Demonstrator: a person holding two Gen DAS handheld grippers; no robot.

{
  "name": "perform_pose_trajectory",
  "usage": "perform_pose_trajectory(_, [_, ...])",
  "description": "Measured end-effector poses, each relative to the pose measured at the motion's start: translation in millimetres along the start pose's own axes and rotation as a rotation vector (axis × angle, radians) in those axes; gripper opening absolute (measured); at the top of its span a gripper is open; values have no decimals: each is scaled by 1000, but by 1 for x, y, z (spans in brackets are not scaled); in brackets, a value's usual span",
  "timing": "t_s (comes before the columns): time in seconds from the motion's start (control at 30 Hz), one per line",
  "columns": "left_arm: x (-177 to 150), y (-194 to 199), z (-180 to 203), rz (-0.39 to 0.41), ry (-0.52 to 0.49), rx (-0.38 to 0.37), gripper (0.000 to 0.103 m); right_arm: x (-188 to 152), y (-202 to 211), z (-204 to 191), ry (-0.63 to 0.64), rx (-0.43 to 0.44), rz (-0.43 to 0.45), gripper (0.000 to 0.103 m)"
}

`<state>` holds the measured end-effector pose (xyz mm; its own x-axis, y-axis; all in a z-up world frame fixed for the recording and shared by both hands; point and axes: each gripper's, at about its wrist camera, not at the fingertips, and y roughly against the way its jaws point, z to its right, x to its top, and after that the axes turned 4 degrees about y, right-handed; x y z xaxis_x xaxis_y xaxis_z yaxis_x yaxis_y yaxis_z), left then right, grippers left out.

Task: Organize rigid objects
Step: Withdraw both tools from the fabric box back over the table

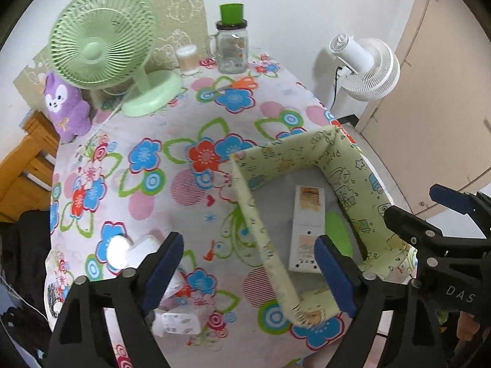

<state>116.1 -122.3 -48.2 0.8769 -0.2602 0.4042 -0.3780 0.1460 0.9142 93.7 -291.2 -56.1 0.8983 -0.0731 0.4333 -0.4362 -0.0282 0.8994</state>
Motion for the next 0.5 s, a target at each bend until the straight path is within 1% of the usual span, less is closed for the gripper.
perform_pose_trajectory(0.33, [-10,26,-38,39,20,-14,91,1,21,-39,27,-9,31,88])
perform_pose_trajectory(0.5, [-15,36,-56,59,30,-6,91,2,31,-62,45,-11,54,88])
